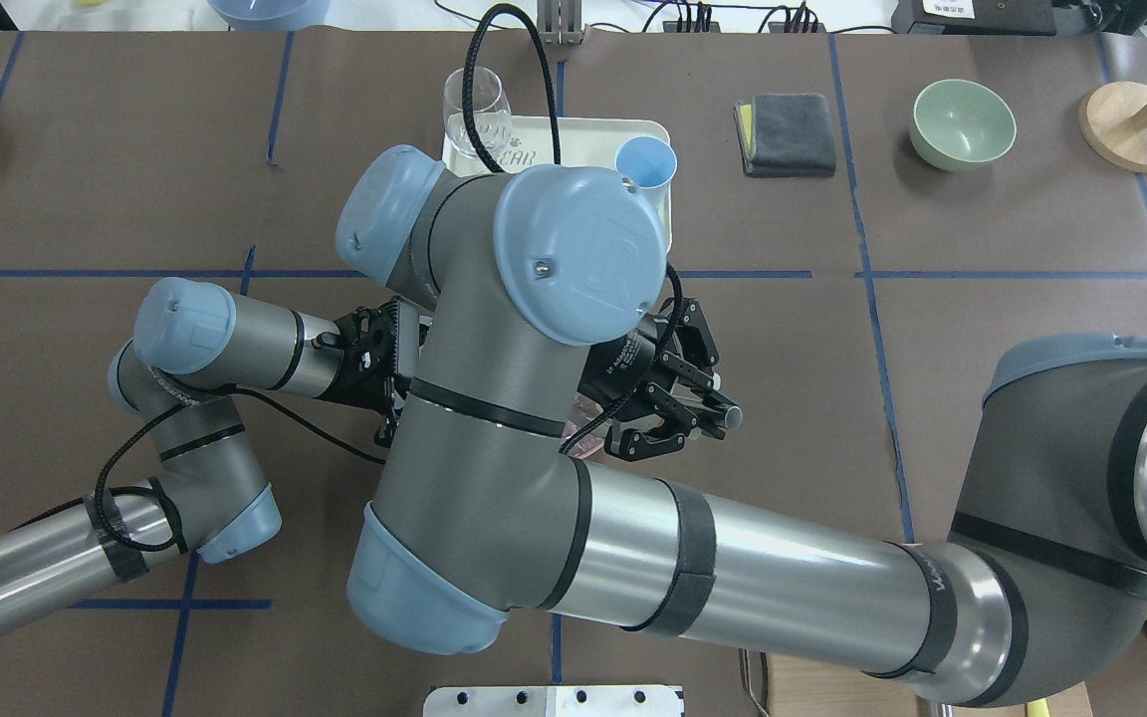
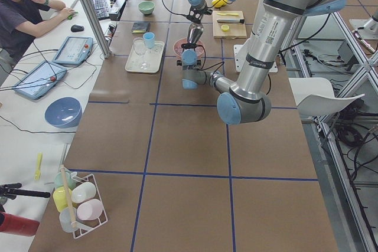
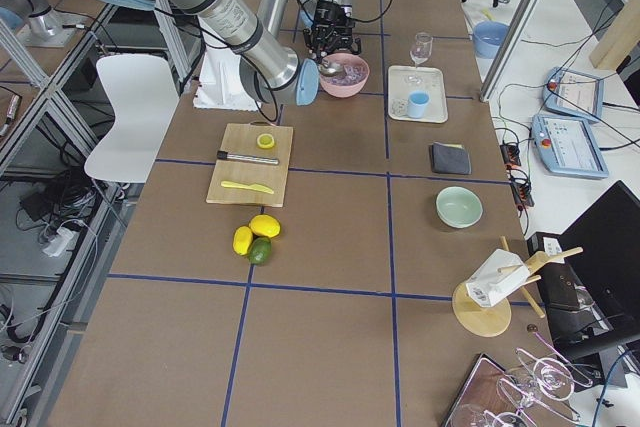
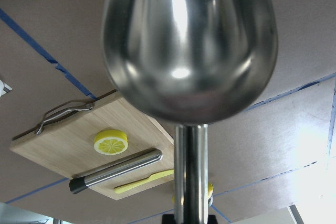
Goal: Put ice in cup with scoop
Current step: 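Dig the scoop into the ice cubes while the left gripper holds the bowl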
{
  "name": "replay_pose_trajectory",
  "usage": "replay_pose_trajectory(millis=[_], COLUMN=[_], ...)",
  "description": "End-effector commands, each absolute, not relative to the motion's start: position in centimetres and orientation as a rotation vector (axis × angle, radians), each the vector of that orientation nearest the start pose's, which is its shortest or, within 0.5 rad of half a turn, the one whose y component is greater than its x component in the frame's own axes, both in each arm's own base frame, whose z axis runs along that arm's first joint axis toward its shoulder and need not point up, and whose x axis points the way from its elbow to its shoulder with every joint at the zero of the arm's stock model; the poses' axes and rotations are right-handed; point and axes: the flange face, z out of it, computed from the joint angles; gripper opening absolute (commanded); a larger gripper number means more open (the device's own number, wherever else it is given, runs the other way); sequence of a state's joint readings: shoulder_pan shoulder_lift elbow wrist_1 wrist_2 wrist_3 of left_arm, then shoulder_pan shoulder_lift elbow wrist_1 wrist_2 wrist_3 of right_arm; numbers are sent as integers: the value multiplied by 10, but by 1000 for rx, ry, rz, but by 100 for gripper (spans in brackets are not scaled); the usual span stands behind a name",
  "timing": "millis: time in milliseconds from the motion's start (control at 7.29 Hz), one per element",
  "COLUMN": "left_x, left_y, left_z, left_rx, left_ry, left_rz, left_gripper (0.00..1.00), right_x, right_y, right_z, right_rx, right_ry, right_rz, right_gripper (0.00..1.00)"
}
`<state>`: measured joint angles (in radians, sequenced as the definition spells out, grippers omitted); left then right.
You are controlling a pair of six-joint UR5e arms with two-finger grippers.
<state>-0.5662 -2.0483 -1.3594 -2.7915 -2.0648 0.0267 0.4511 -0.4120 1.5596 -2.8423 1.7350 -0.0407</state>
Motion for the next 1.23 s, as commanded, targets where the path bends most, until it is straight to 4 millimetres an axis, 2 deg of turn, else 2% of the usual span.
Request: replay_pose_trajectory(millis=[0,137,412,686,960,1097], left_x=[518,519,518,518,518,519], left_y=[-432,-432,-432,-431,-432,-431], left_z=[344,345,343,344,343,343], left_rx=[1181,1179,1182,1180,1183,1182], left_ry=[1112,1112,1112,1113,1112,1113], left_rz=[1178,1179,1177,1179,1177,1179], left_gripper=[100,100,100,100,100,100], right_x=[-535,-541,-545,-554,-561,-566], right_y=[-387,-380,-381,-386,-389,-392], right_z=[93,102,104,119,124,134], right_rx=[-241,-250,-235,-188,-142,-116], right_ry=[-55,-48,-57,-85,-114,-127], right_rz=[-1145,-1155,-1152,-1147,-1146,-1132], right_gripper=[0,0,0,0,0,0])
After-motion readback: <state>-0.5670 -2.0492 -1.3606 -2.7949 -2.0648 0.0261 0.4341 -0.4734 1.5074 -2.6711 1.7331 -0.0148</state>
